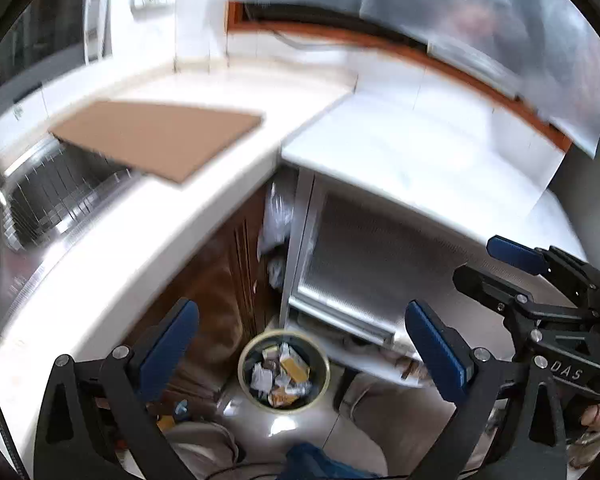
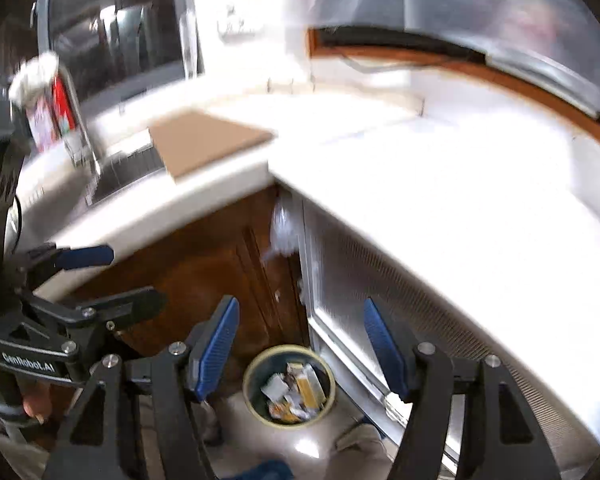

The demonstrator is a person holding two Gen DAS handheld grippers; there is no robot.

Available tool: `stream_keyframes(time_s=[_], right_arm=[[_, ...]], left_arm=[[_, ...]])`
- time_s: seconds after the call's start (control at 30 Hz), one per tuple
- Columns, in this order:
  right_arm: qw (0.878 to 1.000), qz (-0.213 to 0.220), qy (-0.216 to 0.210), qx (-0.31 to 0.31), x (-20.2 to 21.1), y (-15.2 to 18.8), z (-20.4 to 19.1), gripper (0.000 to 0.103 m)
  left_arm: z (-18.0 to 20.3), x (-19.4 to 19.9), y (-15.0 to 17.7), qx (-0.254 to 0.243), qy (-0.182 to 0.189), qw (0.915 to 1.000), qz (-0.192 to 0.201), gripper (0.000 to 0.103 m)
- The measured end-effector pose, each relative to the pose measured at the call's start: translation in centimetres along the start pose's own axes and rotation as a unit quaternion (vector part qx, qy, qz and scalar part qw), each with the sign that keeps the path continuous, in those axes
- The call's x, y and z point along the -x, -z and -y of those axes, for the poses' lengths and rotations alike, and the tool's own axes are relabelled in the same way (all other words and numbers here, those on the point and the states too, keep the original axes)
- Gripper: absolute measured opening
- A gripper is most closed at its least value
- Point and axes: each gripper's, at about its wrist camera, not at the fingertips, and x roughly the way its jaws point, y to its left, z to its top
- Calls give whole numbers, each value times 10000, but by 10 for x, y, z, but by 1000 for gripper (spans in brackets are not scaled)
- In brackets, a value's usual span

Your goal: Collect trash

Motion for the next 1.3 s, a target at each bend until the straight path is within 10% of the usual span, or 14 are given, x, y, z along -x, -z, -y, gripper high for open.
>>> stream_keyframes(time_s=[0.63, 1.3], right_arm=[[9914, 1129, 526, -400, 129, -60, -28, 70], [9875, 1149, 902, -599, 121, -50, -29, 70]], left_arm=[[40, 129, -55, -53, -862, 9872, 1342, 102], [42, 115, -55, -3, -851, 9916, 978, 101]])
